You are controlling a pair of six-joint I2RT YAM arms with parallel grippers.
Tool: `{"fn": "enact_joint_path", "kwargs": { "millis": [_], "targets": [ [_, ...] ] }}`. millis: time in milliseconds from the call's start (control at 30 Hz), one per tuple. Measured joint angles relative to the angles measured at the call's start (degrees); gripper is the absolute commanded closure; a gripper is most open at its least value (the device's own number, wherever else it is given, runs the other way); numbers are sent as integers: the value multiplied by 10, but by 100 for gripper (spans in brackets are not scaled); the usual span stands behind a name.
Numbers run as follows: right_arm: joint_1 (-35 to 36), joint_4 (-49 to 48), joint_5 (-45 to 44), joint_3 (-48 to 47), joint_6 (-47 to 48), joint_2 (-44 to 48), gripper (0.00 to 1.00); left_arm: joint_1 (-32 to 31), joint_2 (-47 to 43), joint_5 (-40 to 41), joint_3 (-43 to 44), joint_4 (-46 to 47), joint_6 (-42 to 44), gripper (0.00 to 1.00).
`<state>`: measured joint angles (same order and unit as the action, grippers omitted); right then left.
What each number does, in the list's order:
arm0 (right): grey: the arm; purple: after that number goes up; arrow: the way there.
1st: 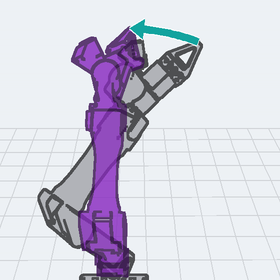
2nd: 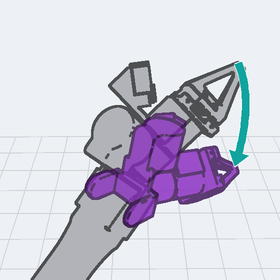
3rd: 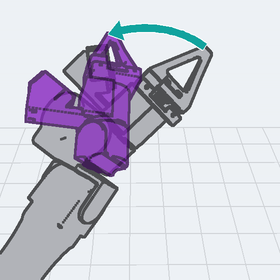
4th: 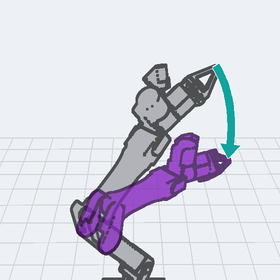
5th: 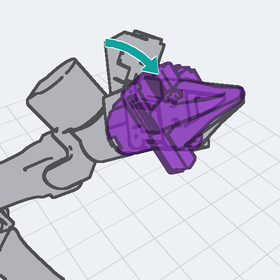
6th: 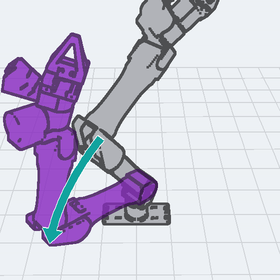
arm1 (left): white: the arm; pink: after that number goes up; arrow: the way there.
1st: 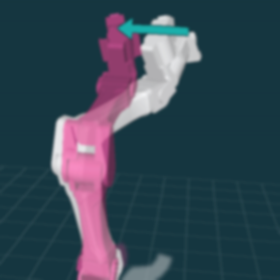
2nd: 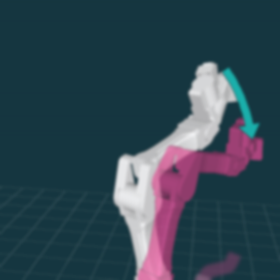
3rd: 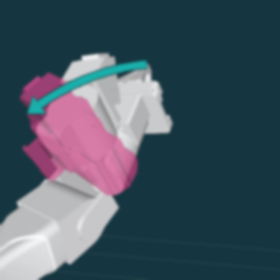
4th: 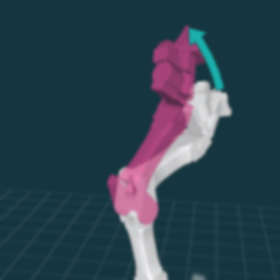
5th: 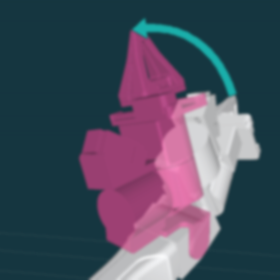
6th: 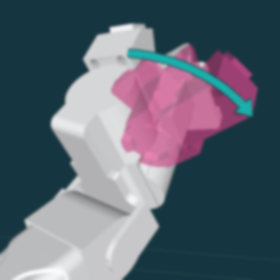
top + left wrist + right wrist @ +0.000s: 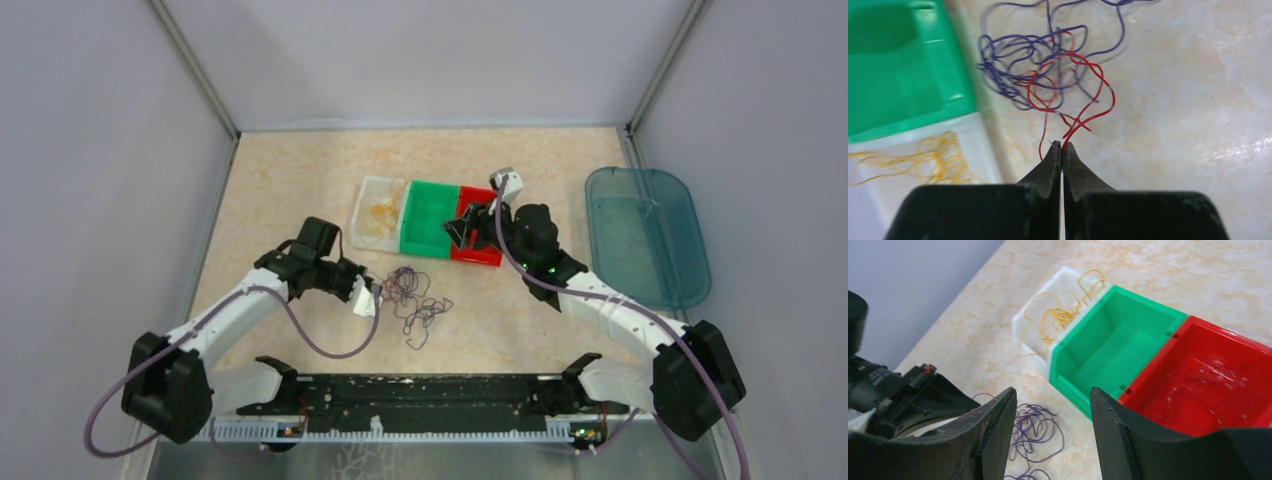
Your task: Untangle the cables
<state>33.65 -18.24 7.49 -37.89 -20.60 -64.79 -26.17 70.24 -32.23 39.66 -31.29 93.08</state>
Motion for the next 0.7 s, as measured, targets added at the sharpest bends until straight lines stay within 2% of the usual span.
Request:
{"fn": "enact_joint_path", "kwargs": {
  "millis": [233,500,700],
  "targets": [
    [51,-72,72,0,-5,-28,37,-1,-127,-28,101,-71,-16,100],
    [136,-146,115,0,9,-50,32,-1,-150,-82,200,-159,-76,100],
    [152,-208,128,0,2,-51,32,-1,-151,-147,271,-179,-157,100]
  ]
}}
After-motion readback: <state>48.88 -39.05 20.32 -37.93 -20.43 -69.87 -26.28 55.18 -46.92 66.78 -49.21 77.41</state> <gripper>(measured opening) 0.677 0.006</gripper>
